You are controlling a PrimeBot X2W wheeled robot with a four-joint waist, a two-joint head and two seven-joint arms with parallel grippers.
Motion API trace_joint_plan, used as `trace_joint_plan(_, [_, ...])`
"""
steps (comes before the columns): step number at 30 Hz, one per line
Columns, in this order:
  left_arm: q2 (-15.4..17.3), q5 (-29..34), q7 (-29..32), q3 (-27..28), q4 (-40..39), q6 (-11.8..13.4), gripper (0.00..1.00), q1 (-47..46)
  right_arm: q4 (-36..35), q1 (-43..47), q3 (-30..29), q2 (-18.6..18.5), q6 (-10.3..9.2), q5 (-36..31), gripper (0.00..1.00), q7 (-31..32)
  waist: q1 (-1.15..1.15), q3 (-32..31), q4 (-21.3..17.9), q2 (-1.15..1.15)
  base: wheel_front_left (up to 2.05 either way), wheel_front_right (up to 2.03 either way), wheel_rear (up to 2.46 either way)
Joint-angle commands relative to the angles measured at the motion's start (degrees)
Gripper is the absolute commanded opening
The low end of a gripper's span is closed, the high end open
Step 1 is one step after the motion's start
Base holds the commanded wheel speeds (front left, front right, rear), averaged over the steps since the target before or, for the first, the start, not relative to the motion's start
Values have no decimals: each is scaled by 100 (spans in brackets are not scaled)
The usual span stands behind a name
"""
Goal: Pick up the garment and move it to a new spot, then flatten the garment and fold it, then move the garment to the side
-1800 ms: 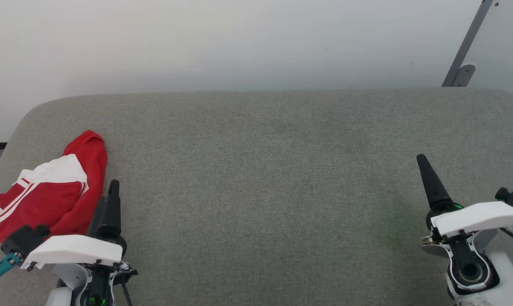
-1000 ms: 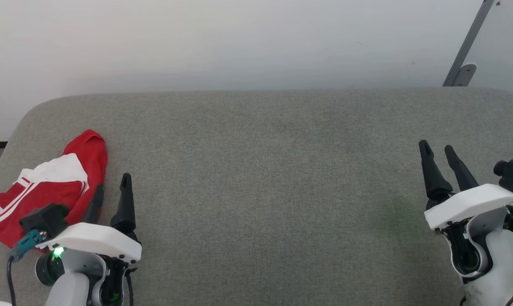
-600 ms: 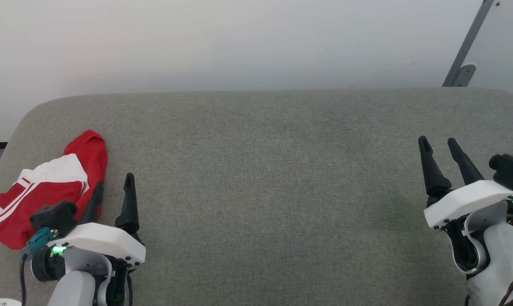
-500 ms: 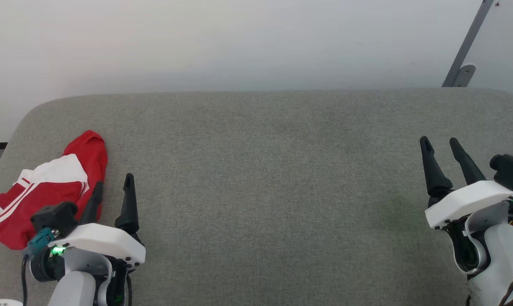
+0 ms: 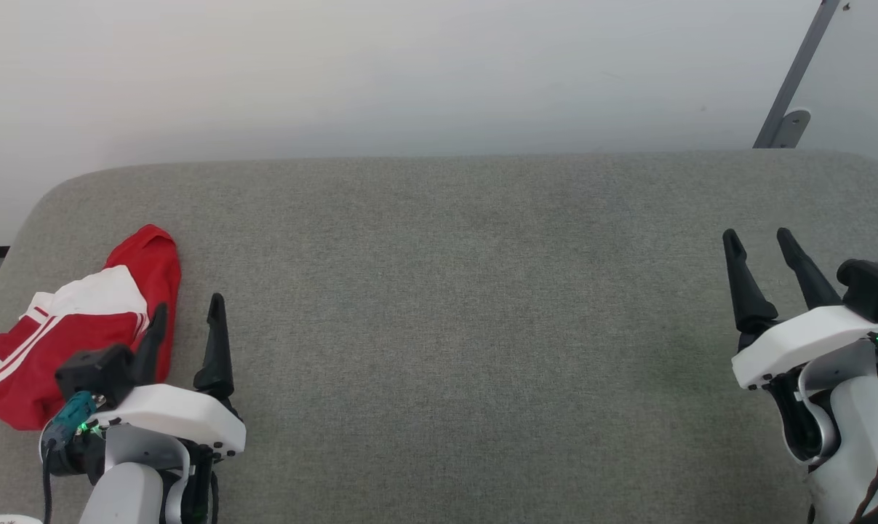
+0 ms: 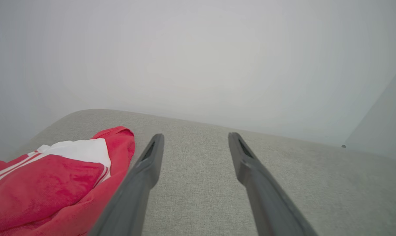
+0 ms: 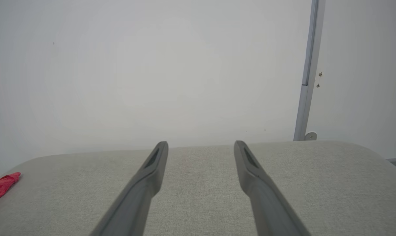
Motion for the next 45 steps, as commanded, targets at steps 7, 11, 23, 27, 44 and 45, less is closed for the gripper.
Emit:
trace_joint_plan(7, [-11,429,-136,106,-28,-80,100,-187,42,-189,-21,-120,11,-322,100,-147,0,1,-19,0,0,0,0])
trace_joint_plan(11, [-54,609,-177,161,19,-150,100,-204,41,-181,-53,-118,12,-342,100,-198,0,-9,-18,0,0,0,0])
trace_joint_plan(23, [-207,718,-320,420,411,-476,100,-269,148,-66,-11,-84,12,107,100,-331,0,-38,-13,0,0,0,0])
trace_joint_plan(27, [-178,907,-358,421,586,-529,100,-321,194,-102,69,-158,12,61,100,-371,0,-47,-15,0,0,0,0])
trace_joint_plan(44, [-294,1309,-485,625,704,-605,100,-304,134,-89,351,-181,9,-4,100,-496,0,-68,509,0,0,0,0])
trace_joint_plan(45, [-306,1312,-484,668,681,-605,100,-283,127,-69,389,-159,9,10,100,-496,0,-74,588,0,0,0,0])
